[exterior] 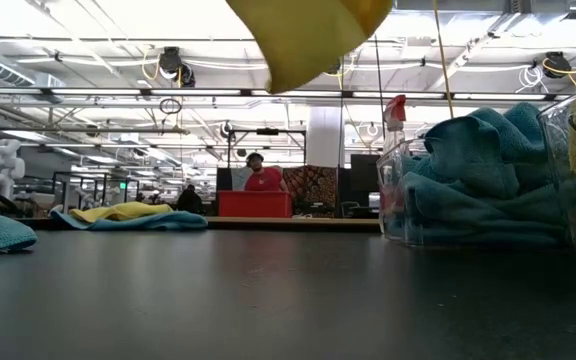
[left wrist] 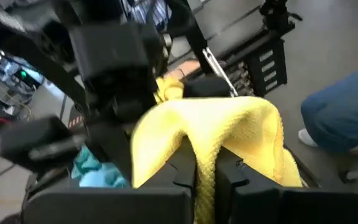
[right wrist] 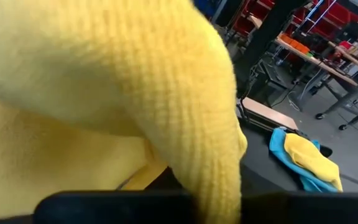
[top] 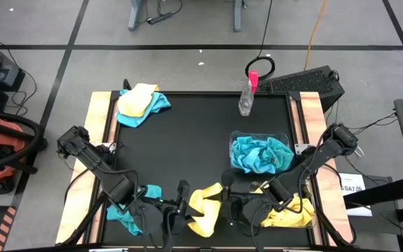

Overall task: Sort microfiber towel by color & place in baskets
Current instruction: Put the yellow towel into the bottom transparent bin

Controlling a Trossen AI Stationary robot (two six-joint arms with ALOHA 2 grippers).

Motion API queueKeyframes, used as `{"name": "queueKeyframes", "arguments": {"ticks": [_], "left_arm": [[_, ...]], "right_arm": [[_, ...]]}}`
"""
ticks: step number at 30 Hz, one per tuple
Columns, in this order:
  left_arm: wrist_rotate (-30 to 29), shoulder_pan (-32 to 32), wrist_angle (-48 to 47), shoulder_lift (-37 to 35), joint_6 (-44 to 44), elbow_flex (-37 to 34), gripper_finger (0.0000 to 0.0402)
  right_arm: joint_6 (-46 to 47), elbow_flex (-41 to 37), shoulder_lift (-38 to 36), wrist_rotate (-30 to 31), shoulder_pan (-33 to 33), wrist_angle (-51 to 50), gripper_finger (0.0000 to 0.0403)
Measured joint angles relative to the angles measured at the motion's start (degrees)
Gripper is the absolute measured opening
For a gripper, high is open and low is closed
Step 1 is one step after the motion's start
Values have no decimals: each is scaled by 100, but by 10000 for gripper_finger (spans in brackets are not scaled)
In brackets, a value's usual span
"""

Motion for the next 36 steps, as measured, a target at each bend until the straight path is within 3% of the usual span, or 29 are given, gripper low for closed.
{"name": "queueKeyframes", "arguments": {"ticks": [9,16,19,29,36], "left_arm": [[-366,39,-1035,203,-1250,0,135],[-489,111,-1123,621,-1546,0,223],[-527,161,-1111,766,-1687,-2,248],[-556,306,-1090,1246,-2103,-2,269],[-555,369,-544,1587,-2094,-2,270]], "right_arm": [[499,0,-489,124,319,-1362,2],[1889,2,-1123,25,732,-3201,1],[2541,2,-1392,-313,954,-3943,1],[5365,4,-1860,-1443,1847,-6229,0],[6932,4,-1728,-2052,2466,-7099,0]]}}
